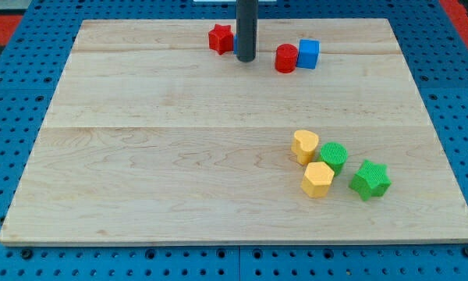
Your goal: Place the blue cube to the right of the blue triangle
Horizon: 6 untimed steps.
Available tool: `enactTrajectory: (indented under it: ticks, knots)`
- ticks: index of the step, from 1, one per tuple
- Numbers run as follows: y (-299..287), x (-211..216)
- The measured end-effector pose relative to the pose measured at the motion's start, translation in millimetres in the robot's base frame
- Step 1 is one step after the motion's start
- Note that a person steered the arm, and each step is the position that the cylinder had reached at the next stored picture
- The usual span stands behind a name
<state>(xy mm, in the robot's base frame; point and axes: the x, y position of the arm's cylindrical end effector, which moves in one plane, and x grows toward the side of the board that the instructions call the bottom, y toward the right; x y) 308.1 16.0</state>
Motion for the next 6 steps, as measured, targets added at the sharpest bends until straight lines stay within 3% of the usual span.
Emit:
enactTrajectory:
  ticks: [1, 2, 3, 4, 6]
  knots:
    - [27.1, 52.6]
    - [117.6, 44.3]
    - [134.7, 4.4]
    - [111.7, -32.1]
    - [64.2, -32.4]
